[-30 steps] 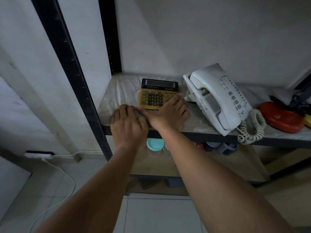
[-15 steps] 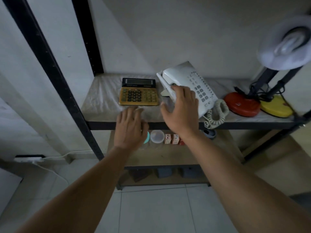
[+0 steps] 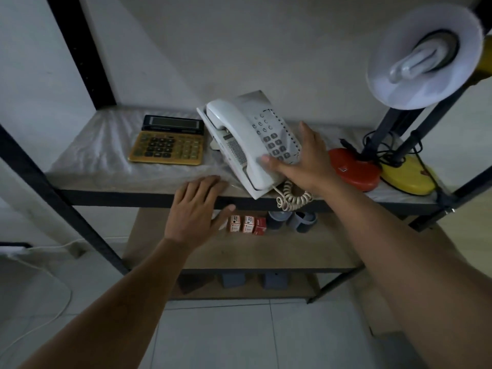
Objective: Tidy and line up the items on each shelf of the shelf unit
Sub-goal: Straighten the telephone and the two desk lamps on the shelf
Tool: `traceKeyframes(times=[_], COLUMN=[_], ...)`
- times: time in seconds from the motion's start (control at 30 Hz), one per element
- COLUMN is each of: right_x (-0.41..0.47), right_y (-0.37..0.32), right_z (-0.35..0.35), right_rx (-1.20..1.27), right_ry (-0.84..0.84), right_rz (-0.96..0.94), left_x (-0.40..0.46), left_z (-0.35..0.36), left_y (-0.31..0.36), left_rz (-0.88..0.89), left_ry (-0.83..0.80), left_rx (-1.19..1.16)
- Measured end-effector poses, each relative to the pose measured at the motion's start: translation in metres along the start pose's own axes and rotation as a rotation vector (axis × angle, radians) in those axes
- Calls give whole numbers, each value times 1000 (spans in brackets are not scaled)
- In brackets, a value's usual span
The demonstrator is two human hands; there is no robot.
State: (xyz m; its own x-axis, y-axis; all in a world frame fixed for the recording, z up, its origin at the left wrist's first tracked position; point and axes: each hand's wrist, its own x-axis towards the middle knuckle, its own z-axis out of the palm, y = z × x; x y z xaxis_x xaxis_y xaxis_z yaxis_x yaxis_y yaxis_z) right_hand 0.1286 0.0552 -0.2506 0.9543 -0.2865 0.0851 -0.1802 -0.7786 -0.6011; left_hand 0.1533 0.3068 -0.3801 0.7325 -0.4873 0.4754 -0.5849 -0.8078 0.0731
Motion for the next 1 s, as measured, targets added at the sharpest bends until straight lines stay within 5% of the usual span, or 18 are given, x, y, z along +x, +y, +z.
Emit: traceKeyframes(times=[0.17,0.33,0.67,1.0], right_x=[34,44,38,10], right_y=[10,21,29,33], right_z=[1,4,-27,9], right_rx=[130,198,-120,-237], right_ry=[-2,-194,-496,-307], right_rz=[100,11,-72,-91], left_x=[0,0,0,-1], left_z=[6,9,9,6], left_y=[3,3,3,7], left_rz=[-32,-47,-59,-60], left_ry=[82,116,101,113], left_rx=[27,29,39,18])
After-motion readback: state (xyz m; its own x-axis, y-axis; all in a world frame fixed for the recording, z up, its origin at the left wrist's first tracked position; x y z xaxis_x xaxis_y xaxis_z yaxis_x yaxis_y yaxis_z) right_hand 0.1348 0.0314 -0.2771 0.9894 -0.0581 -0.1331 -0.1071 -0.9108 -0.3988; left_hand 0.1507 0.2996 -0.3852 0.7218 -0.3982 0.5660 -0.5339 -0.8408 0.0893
